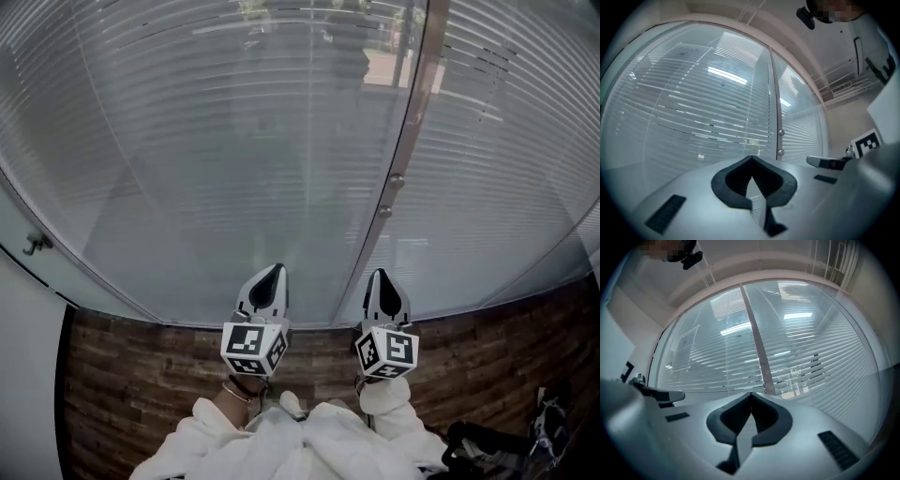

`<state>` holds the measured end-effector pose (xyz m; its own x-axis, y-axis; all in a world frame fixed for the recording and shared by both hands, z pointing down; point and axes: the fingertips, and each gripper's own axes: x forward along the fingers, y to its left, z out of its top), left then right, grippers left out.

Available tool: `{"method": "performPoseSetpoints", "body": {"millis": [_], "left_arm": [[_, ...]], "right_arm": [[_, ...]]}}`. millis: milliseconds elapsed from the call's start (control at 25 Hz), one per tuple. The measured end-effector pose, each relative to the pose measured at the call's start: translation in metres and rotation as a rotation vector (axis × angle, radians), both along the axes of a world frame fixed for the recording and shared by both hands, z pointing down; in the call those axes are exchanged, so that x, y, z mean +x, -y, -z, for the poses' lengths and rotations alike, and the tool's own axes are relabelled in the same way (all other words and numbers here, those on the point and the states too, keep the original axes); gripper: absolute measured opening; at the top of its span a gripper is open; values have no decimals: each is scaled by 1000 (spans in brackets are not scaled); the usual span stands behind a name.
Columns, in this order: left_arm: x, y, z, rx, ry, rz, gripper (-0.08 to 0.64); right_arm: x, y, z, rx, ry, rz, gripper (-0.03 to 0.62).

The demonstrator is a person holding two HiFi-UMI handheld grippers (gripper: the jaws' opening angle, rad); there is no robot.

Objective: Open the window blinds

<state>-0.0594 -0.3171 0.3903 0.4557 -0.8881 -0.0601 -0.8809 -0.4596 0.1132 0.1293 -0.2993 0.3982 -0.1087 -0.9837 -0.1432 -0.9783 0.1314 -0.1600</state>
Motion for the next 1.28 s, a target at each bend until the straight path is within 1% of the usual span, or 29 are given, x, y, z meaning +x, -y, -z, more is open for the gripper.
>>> {"method": "performPoseSetpoints", "body": {"millis": [120,240,280,320,360,400,440,480,520,640,680,760,800,920,1000,1080,1120,1280], "left_arm": [[5,21,4,6,-19,-15,-3],[14,35,1,5,-16,-15,-3],[16,38,-1,-2,-15,-10,-3],[18,41,-3,-9,-16,-8,-3],[19,43,-4,-13,-19,-6,-3],[19,44,-3,-11,-20,-5,-3],[19,47,-1,-5,-21,-2,-3],[20,49,0,-1,-25,3,-3],[21,52,0,-3,-33,7,-3],[32,53,-4,-19,-47,-13,-3],[38,51,-4,-15,-43,-25,-3],[46,50,-2,2,-32,-41,-3],[48,50,0,9,-31,-45,-3],[52,52,2,12,-35,-45,-3],[54,54,0,8,-37,-44,-3],[53,55,0,6,-41,-38,-3],[51,56,-1,5,-42,-31,-3],[43,58,-4,-4,-43,-11,-3]], "right_arm": [[2,18,-3,-18,-21,-7,11],[10,36,2,-13,-69,-34,11],[15,41,10,0,-109,-55,11],[21,44,22,19,-179,-79,11],[24,49,36,38,-284,-97,11],[25,56,51,48,-417,-100,11],[24,65,63,46,-559,-89,29],[22,75,72,36,-694,-76,152],[22,84,81,25,-819,-70,210],[28,106,94,-16,-1154,-108,210],[31,112,95,-39,-1249,-128,210],[34,123,94,-83,-1392,-136,210],[32,126,94,-86,-1447,-127,210],[17,130,96,-35,-1606,-105,208],[16,134,92,-54,-1685,-110,183],[21,140,89,-96,-1735,-125,145],[23,142,88,-106,-1749,-129,138],[24,147,88,-121,-1774,-137,138]]}}
